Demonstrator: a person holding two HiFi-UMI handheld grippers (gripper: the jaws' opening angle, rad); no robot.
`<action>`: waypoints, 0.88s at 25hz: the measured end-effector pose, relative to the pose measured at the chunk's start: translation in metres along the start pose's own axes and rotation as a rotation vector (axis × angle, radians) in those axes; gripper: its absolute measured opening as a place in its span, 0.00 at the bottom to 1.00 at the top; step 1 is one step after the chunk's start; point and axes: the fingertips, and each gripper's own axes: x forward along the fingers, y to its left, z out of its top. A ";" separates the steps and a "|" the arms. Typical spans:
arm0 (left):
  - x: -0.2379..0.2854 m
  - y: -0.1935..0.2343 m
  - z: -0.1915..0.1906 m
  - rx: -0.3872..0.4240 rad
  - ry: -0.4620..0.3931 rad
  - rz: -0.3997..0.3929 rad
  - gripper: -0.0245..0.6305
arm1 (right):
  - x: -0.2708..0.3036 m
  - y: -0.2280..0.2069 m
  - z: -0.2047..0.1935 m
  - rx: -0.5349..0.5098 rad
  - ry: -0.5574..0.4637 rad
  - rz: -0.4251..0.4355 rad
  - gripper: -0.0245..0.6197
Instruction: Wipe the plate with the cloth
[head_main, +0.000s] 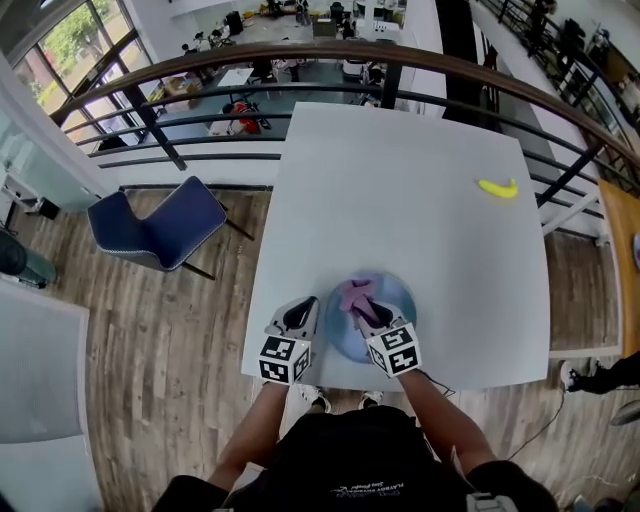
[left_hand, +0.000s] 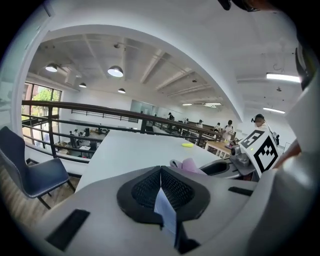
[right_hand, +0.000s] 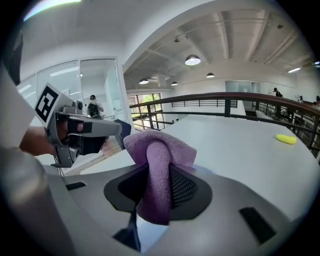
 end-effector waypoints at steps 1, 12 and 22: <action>0.001 0.003 -0.003 -0.006 0.006 0.002 0.06 | 0.005 0.001 -0.003 0.000 0.011 0.002 0.22; 0.020 0.044 -0.041 -0.079 0.075 0.067 0.06 | 0.049 0.010 -0.027 -0.034 0.116 0.030 0.22; 0.024 0.052 -0.066 -0.104 0.122 0.068 0.06 | 0.074 0.004 -0.034 0.026 0.164 0.015 0.22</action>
